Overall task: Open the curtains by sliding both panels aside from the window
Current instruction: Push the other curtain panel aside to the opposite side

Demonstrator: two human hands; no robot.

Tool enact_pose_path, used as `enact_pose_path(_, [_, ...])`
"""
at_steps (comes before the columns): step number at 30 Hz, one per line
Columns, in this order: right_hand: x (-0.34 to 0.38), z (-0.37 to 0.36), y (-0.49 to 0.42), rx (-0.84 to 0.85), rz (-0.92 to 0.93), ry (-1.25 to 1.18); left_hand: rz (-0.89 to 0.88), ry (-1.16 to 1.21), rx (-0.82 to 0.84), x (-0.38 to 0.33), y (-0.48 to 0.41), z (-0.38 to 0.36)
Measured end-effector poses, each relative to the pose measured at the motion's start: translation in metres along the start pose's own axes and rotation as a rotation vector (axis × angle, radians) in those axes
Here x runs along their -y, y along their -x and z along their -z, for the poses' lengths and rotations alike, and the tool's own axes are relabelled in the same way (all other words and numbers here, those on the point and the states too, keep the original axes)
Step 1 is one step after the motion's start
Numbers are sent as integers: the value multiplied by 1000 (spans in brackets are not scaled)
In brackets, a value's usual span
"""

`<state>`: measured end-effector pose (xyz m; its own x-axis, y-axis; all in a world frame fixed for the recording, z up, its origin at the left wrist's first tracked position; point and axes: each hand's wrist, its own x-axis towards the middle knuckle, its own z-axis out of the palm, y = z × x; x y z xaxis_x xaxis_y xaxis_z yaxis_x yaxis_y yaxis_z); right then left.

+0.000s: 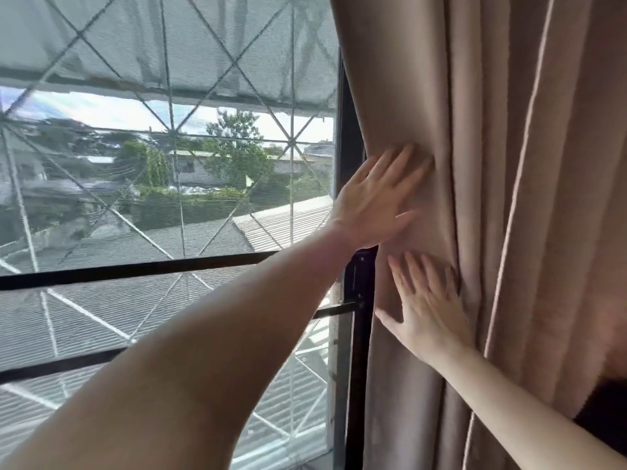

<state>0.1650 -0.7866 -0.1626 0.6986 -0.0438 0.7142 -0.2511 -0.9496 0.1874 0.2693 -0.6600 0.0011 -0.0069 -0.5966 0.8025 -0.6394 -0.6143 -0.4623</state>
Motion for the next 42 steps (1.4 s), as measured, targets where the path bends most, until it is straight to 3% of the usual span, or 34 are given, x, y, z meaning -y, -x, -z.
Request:
enact_pose_path(18, [-70, -30, -13, 43, -90, 94, -27, 32, -95, -43, -59, -61])
enact_pose_path(42, [-115, -46, -17, 47, -138, 59, -37, 94, -52, -69, -96, -95])
